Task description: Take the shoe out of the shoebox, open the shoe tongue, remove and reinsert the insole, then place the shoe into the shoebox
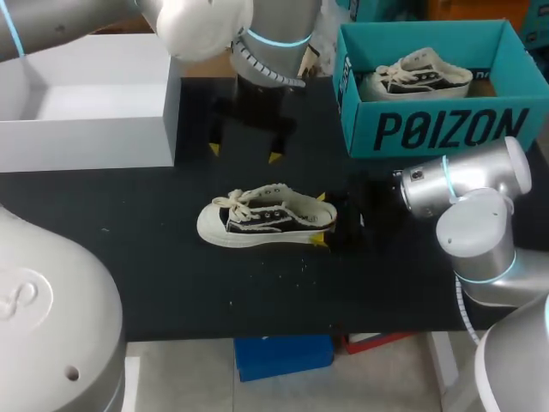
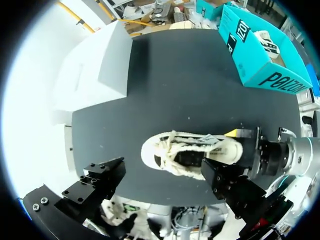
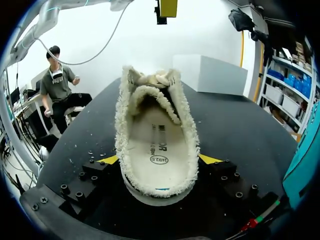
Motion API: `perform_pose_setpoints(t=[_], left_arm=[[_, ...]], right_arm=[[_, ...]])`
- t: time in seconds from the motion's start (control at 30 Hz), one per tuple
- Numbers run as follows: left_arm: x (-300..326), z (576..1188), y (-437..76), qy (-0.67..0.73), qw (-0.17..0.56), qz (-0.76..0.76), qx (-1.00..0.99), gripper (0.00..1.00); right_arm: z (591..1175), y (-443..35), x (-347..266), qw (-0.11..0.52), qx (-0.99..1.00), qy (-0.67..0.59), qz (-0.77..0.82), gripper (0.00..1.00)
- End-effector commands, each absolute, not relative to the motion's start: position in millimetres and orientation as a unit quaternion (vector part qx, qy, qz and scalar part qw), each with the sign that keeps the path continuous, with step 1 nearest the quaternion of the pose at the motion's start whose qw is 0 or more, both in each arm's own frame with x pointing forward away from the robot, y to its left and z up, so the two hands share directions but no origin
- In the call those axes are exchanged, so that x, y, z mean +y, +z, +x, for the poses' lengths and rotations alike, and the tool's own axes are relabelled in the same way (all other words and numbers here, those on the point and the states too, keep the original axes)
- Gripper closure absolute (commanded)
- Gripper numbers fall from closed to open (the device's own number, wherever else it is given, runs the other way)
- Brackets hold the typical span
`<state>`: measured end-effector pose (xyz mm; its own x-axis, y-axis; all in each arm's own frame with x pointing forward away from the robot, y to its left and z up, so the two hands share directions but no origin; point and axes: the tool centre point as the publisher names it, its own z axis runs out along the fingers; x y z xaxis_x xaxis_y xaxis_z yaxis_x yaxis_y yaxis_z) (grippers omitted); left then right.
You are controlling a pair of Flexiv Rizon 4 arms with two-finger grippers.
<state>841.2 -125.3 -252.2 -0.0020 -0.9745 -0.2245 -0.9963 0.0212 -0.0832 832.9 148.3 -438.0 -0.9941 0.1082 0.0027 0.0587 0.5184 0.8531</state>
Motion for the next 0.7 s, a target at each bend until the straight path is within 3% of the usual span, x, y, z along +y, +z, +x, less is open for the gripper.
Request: perform_pose_setpoints(t=[0.03,0.7], left_arm=[[-148.5,834.5,-260.0,0.069,0.145,-0.703,0.693,0.0],[-177.9,809.0,-323.2,0.098,0.148,-0.675,0.716,0.0]], right_arm=[[833.5,-440.5,150.1,0.025,0.871,0.488,0.048,1.0],[833.5,-440.5,150.1,0.025,0.871,0.488,0.048,1.0]])
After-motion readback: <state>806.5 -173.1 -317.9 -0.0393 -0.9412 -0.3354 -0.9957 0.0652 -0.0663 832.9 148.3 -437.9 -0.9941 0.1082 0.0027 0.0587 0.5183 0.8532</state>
